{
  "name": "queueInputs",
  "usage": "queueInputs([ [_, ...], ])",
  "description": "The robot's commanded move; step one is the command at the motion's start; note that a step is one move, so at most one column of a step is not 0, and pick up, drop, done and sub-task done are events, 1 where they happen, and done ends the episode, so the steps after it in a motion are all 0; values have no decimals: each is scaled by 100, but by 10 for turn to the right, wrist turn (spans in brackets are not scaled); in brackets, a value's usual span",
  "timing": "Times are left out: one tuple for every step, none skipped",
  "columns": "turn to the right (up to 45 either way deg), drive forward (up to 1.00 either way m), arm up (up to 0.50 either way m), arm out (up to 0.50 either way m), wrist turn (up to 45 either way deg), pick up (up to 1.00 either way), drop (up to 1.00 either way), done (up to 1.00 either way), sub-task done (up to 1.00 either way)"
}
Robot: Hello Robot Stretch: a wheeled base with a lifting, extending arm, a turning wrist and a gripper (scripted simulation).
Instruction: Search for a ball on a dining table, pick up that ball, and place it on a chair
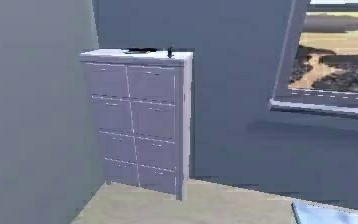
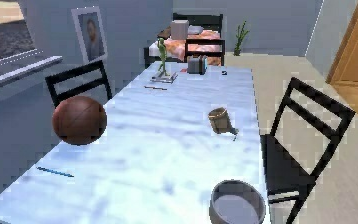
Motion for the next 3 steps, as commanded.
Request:
queueInputs([
  [-240, 0, 0, 0, 0, 0, 0, 0, 0],
  [0, 0, 50, 0, 0, 0, 0, 0, 0],
  [0, 0, 38, 0, 0, 0, 0, 0, 0],
])
